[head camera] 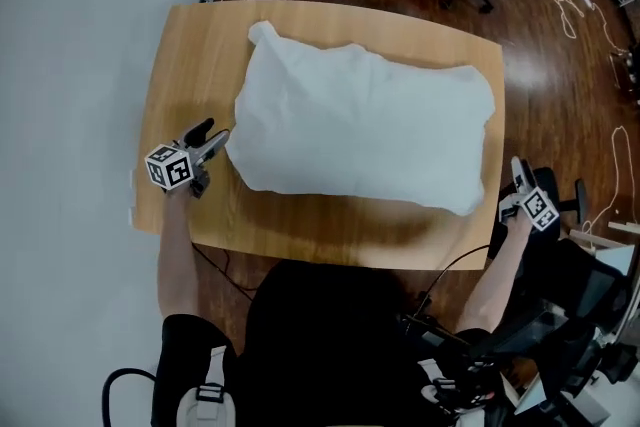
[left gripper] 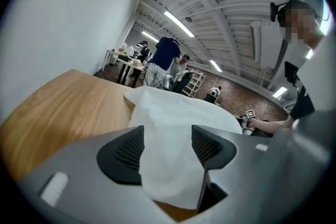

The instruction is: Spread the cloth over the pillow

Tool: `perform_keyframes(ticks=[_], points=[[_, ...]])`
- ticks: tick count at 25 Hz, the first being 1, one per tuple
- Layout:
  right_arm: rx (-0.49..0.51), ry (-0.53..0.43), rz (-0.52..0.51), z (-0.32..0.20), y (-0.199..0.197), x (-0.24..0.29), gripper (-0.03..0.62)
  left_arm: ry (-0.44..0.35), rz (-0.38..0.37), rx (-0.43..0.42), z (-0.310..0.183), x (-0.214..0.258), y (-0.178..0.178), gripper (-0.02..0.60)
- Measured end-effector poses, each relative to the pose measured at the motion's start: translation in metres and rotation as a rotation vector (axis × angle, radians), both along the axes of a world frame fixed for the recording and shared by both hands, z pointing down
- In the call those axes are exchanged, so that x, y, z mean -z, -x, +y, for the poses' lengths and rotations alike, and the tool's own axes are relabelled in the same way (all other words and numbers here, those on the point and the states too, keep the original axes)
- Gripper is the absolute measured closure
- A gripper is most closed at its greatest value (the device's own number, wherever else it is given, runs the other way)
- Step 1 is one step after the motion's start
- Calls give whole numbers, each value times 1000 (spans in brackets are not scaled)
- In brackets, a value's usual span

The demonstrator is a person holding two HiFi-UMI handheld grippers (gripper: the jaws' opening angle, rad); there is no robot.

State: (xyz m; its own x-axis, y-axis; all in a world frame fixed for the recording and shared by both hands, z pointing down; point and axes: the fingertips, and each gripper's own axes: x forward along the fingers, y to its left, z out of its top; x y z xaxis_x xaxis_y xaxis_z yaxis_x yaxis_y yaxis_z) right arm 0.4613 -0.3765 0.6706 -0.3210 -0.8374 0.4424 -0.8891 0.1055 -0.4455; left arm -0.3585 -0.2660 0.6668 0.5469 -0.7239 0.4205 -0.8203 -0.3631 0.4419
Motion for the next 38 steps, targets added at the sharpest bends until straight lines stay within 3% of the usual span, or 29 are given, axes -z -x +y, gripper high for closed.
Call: perform_keyframes(ticks=[2, 4, 6, 8, 12, 13, 14, 15, 16, 19, 21, 23, 24, 25, 27, 29, 30, 33, 36, 37, 38], points=[[69, 33, 12, 46, 15, -1, 345, 28, 44, -109, 39, 2, -19, 291], [180, 120, 56, 91, 41, -22, 345, 80, 51, -160, 70, -8, -28, 290], [346, 174, 160, 124, 75, -32, 338, 126, 57, -92, 90, -34, -28, 278], [466, 205, 223, 149, 97, -45, 307, 165, 127, 23, 101, -70, -38, 278], [532, 286, 236, 156, 121, -85, 279, 182, 423, 181, 84, -97, -59, 313], [530, 316, 254, 156, 115, -88, 336, 166, 470, 202, 77, -92, -65, 392], [525, 347, 275, 160, 105, -85, 489, 144, 493, 214, 72, -83, -70, 468], [517, 370, 284, 167, 97, -73, 559, 116, 497, 220, 70, -70, -72, 523], [510, 376, 277, 173, 96, -54, 577, 81, 486, 222, 70, -52, -71, 561], [510, 302, 249, 178, 121, 21, 579, -30, 389, 217, 90, 17, -50, 572], [503, 250, 253, 177, 134, 58, 579, -52, 297, 225, 107, 46, -41, 571], [489, 275, 276, 183, 133, 55, 579, 13, 213, 266, 121, 31, -31, 560], [482, 318, 293, 187, 127, 35, 579, 90, 182, 294, 129, 4, -24, 530], [474, 365, 301, 192, 121, 9, 579, 182, 171, 333, 138, -29, -15, 457], [456, 417, 274, 196, 113, -40, 579, 303, 213, 442, 158, -74, 8, 426], [449, 417, 243, 194, 117, -67, 579, 281, 231, 505, 165, -71, 28, 426], [448, 413, 246, 193, 118, -73, 579, 250, 218, 497, 163, -63, 31, 426], [439, 402, 315, 183, 110, -72, 577, 168, 232, 368, 144, -36, 7, 431], [435, 317, 359, 167, 105, -33, 582, 183, 289, 218, 124, -37, -31, 431], [432, 258, 312, 163, 107, -9, 582, 216, 350, 207, 122, -41, -40, 431], [432, 206, 250, 163, 108, 14, 582, 251, 462, 223, 124, -44, -50, 431]])
